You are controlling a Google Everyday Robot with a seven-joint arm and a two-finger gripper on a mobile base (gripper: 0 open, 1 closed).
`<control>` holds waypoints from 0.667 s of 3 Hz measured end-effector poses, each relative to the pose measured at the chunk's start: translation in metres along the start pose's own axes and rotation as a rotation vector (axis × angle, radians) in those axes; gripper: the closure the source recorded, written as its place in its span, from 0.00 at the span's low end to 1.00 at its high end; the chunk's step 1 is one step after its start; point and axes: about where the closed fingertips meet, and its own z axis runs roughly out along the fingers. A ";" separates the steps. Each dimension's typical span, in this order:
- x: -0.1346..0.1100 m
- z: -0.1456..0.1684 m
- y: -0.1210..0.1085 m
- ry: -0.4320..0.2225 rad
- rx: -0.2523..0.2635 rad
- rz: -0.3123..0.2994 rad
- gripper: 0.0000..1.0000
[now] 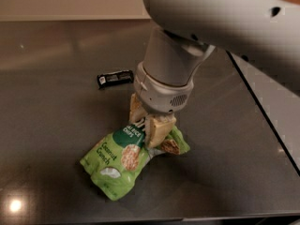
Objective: Move green rice chip bag near rxbar chocolate
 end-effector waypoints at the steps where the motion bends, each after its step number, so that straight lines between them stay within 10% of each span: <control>1: 0.015 -0.026 -0.027 0.000 0.080 0.041 1.00; 2: 0.037 -0.044 -0.060 0.005 0.150 0.065 1.00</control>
Offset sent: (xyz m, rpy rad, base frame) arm 0.1307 -0.0188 0.0566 0.1118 -0.1631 -0.1528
